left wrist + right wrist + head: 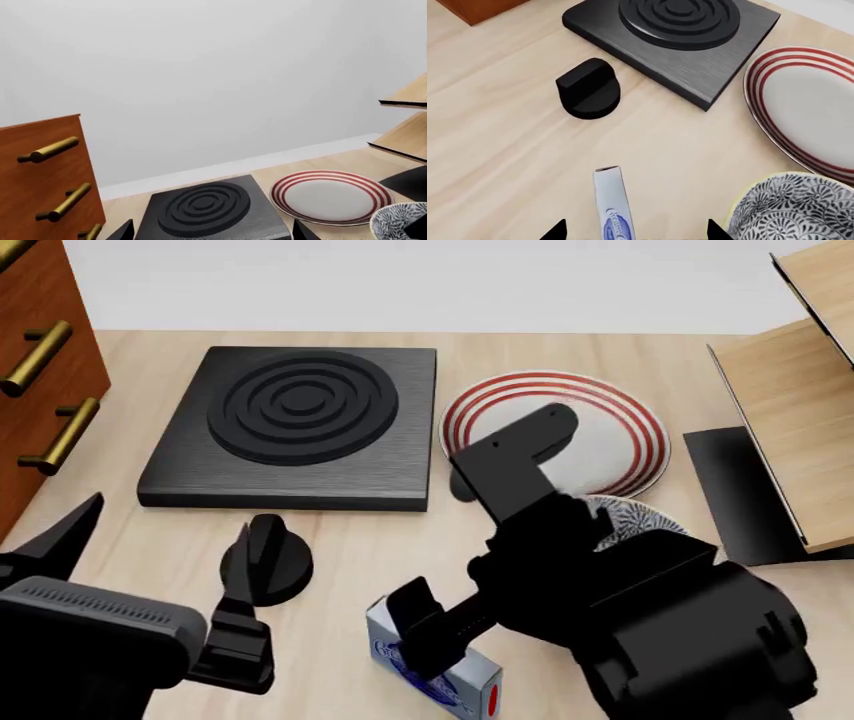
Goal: Pick up the cream cheese and put it in the bowl.
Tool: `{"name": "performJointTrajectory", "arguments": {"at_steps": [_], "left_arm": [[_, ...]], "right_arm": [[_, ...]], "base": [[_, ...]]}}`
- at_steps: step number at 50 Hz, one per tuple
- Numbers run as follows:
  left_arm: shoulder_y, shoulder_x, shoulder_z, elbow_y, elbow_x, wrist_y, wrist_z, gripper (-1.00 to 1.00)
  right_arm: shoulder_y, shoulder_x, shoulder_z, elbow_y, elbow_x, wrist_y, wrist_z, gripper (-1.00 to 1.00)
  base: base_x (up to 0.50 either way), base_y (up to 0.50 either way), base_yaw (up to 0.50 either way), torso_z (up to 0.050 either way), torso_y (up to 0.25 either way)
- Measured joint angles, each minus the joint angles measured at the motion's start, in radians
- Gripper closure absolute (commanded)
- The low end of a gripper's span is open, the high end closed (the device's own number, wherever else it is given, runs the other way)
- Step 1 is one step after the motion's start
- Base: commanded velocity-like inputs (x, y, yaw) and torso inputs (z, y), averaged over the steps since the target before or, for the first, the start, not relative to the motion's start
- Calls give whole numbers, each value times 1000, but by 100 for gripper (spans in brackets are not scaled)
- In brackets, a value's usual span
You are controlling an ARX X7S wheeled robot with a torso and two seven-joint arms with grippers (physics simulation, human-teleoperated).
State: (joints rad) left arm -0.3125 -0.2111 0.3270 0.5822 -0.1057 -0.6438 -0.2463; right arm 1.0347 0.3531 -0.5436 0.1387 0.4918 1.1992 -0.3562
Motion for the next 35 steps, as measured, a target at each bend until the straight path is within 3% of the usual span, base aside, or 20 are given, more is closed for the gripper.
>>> {"name": "performJointTrajectory", "arguments": {"at_steps": [35], "left_arm": [[-13, -7, 20, -20, -14, 8, -15, -100]], "right_arm": [[-17, -17, -82, 154, -27, -83, -52, -100]], "base": [[0, 0, 0, 0, 0]]}}
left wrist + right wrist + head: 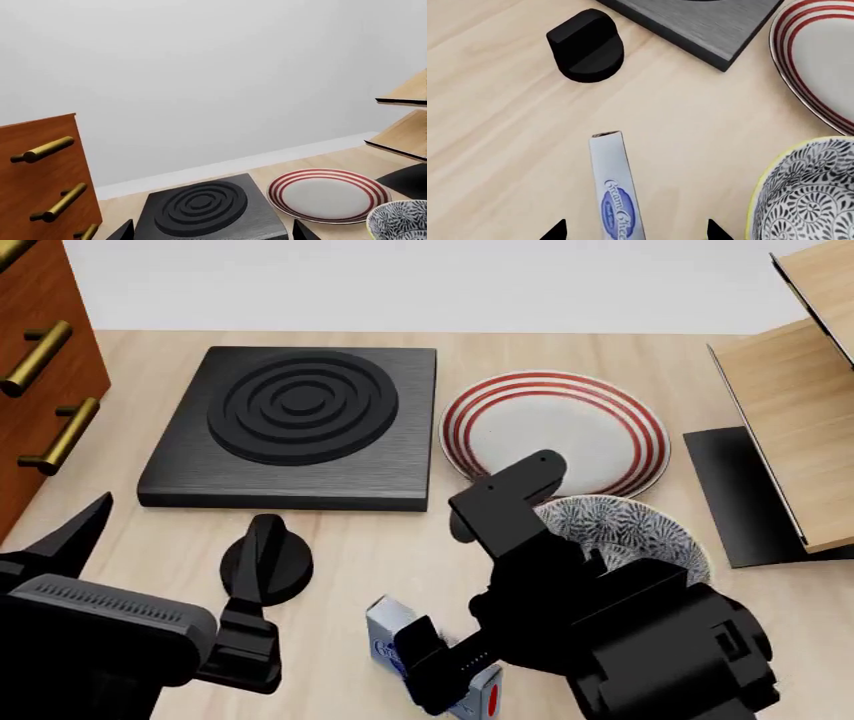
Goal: Pick up the cream cheese and put it in the bowl.
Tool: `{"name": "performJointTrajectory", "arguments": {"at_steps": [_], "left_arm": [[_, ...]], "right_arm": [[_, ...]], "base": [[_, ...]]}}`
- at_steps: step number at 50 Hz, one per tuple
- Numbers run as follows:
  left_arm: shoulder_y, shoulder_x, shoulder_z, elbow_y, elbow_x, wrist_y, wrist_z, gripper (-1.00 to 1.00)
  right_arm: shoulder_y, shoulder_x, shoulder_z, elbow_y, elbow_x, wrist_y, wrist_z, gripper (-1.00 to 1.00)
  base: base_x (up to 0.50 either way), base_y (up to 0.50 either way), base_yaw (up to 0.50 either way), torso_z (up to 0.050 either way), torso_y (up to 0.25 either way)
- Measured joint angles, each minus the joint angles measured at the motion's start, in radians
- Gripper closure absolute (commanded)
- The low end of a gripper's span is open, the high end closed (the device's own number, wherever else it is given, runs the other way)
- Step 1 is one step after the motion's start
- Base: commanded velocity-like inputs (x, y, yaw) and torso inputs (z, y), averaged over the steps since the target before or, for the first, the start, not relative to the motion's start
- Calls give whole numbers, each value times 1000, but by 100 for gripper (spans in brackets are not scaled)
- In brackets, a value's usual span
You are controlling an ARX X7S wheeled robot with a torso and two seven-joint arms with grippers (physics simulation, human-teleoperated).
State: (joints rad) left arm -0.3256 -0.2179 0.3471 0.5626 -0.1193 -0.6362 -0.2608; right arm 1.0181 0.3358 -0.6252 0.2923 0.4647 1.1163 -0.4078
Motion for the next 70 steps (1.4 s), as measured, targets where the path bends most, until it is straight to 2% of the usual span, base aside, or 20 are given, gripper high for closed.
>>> {"name": "performJointTrajectory", "arguments": {"at_steps": [46, 47, 70], "left_arm": [[-5, -16, 9, -11, -25, 13, -17, -100], [-5, -16, 9, -11, -26, 13, -18, -100], [-6, -24, 10, -9, -40, 18, -26, -100]], "right_arm": [[-18, -32, -70, 149, -23, -80, -44, -100], [-18, -32, -71, 151, -23, -81, -45, 100], [-22, -25, -71, 123, -12, -66, -27, 100]], "base": [[0, 0, 0, 0, 0], [0, 0, 0, 0, 0], [0, 0, 0, 0, 0]]}}
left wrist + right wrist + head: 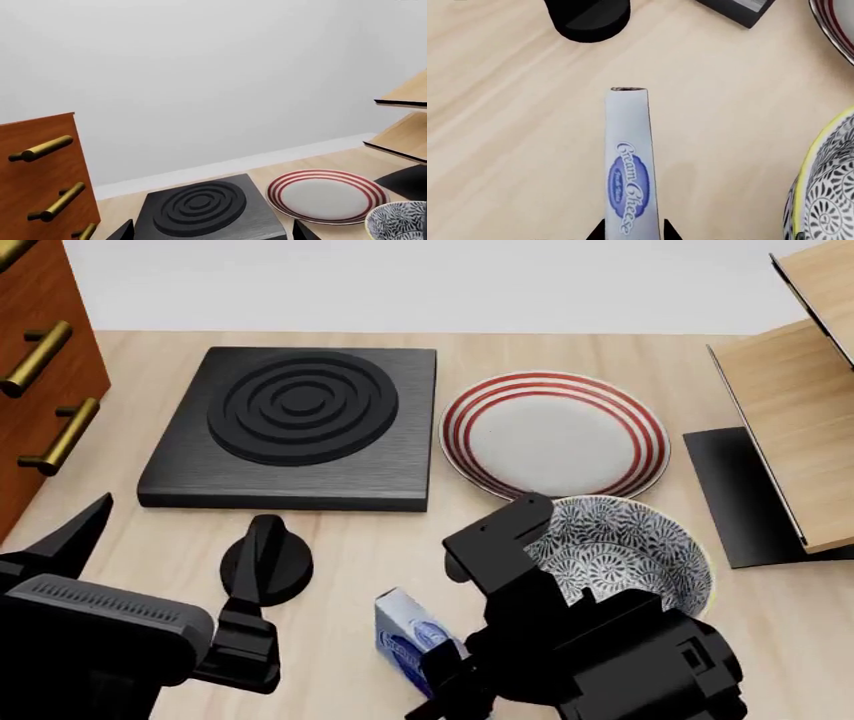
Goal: Pick up the cream cheese and put it in the bowl.
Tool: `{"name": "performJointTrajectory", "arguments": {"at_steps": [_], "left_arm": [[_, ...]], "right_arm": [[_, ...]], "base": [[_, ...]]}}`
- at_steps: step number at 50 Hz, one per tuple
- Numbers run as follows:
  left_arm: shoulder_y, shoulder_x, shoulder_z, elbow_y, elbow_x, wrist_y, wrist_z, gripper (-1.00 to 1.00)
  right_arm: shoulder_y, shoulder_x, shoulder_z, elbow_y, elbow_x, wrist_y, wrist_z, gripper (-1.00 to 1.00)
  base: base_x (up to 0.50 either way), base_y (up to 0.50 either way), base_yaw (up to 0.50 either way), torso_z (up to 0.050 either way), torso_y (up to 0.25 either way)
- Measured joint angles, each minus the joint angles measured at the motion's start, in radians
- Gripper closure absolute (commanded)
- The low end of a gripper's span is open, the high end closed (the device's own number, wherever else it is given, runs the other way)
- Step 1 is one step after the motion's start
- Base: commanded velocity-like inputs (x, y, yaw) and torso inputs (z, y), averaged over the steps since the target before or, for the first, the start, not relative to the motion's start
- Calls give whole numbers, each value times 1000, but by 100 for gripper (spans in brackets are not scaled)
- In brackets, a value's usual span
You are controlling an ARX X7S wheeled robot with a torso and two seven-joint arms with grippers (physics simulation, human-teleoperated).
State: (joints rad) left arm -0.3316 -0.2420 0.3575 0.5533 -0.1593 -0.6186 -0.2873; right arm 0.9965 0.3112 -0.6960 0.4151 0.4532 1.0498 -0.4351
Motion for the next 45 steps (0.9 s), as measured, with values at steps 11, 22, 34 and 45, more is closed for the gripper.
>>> {"name": "performJointTrajectory", "arguments": {"at_steps": [11, 22, 34, 45], "left_arm": [[2, -4, 1, 9, -7, -2, -5, -100], [2, -8, 2, 20, -12, -8, -12, -100], [-1, -10, 5, 28, -14, -16, -21, -100], [-4, -15, 13, 33, -14, -27, -28, -100]], "right_arm": [[-14, 27, 23, -113, 27, 48, 29, 100], [-18, 59, 63, -232, 62, 105, 60, 100], [-15, 85, 106, -327, 95, 158, 88, 100], [-12, 104, 138, -391, 121, 198, 108, 100]], "base": [[0, 0, 0, 0, 0], [0, 0, 0, 0, 0], [0, 0, 0, 0, 0], [0, 0, 0, 0, 1]]}}
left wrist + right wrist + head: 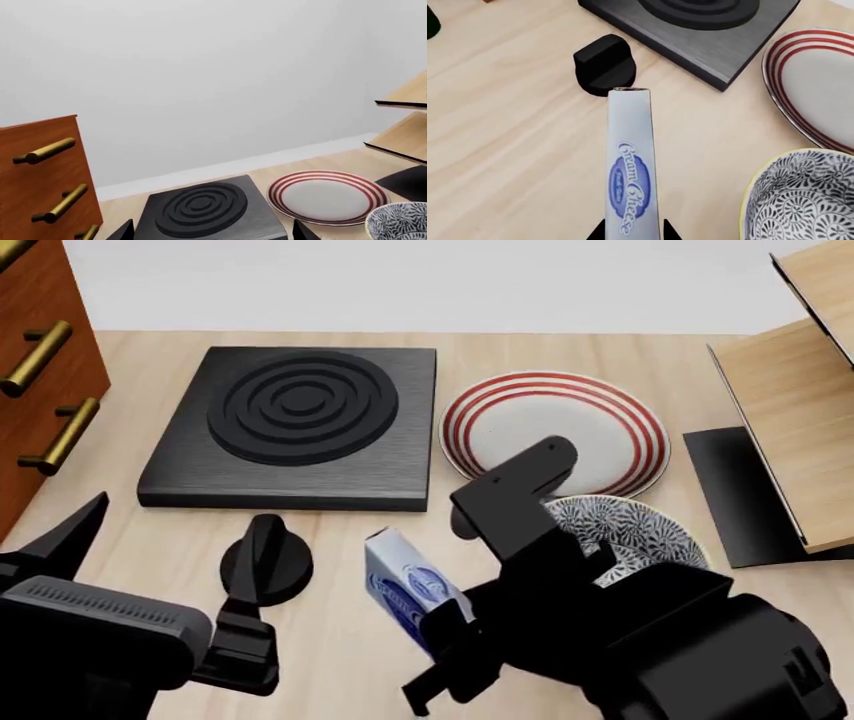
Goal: Pick up the cream cheese and put it in the bowl.
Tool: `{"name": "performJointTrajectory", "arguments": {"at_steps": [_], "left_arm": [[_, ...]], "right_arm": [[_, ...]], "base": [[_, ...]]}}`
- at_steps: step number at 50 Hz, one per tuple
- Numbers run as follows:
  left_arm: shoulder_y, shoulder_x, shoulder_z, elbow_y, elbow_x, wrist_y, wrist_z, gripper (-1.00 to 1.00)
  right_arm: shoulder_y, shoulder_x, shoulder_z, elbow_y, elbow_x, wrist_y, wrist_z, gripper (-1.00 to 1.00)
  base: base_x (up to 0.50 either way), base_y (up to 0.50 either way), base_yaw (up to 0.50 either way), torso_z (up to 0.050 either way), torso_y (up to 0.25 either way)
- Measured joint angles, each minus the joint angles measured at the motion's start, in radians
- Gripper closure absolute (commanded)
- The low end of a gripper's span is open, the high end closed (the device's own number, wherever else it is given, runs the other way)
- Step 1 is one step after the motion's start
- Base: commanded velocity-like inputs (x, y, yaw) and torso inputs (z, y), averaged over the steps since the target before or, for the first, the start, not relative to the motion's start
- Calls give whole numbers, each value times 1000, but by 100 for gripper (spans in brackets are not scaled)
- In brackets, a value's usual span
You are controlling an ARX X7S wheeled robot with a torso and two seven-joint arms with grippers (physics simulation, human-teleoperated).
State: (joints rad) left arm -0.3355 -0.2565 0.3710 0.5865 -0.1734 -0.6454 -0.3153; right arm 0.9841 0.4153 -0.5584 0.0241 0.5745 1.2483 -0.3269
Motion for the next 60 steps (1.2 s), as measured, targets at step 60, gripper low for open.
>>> {"name": "performJointTrajectory", "arguments": {"at_steps": [60], "left_arm": [[-9, -10, 12, 6, -31, 1, -19, -100]], "right_arm": [[52, 64, 220, -189, 133, 283, 207, 100]], "base": [[0, 0, 0, 0, 0]]}}
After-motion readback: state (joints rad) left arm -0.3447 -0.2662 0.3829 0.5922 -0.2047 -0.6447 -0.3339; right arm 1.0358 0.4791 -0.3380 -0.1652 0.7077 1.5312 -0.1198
